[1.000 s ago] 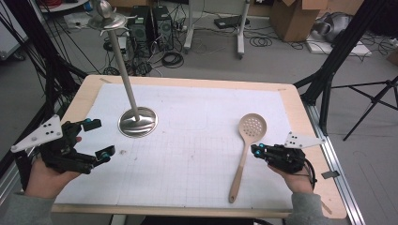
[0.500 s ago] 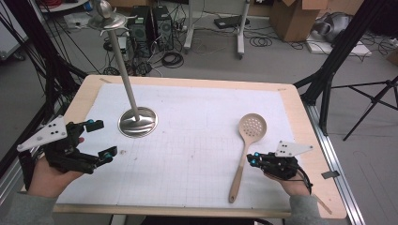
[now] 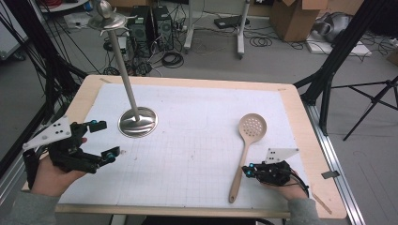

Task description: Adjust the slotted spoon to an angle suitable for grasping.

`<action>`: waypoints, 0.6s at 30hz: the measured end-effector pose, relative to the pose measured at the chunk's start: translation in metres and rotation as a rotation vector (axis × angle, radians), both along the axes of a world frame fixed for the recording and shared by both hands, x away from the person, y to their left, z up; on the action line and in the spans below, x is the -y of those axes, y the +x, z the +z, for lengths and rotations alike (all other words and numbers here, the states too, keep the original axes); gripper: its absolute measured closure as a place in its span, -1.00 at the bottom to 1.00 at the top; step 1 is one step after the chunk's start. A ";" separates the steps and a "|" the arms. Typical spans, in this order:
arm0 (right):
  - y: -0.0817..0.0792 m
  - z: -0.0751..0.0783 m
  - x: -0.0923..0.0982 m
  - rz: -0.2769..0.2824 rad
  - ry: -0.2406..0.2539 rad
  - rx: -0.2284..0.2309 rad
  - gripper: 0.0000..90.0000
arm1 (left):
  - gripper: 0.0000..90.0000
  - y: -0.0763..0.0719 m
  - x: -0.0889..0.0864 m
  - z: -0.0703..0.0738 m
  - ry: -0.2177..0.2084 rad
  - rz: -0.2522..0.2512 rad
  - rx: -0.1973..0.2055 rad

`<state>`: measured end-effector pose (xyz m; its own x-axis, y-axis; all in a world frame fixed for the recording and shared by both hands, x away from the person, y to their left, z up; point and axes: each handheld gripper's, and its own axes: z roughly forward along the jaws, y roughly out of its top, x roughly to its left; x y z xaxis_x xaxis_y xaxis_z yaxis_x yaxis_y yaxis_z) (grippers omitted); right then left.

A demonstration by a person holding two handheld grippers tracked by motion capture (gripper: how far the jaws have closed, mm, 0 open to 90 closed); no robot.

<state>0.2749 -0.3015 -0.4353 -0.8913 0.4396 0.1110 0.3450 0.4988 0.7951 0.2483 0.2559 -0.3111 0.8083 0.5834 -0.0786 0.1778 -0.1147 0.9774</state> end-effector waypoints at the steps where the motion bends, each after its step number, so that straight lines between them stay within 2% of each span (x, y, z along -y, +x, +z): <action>1: 0.000 -0.001 0.000 0.006 -0.003 0.000 1.00 | -0.95 0.000 0.000 0.000 0.001 -0.001 -0.001; 6: 0.000 -0.005 -0.003 0.026 -0.025 -0.024 1.00 | -0.95 0.001 0.000 -0.001 -0.001 0.000 -0.004; 12: 0.002 -0.009 -0.007 0.024 -0.009 -0.034 1.00 | -0.95 0.001 -0.001 -0.002 -0.002 0.006 -0.010; 18: 0.004 -0.011 -0.021 0.017 -0.009 -0.013 1.00 | -0.95 0.001 -0.001 -0.002 0.004 0.010 -0.009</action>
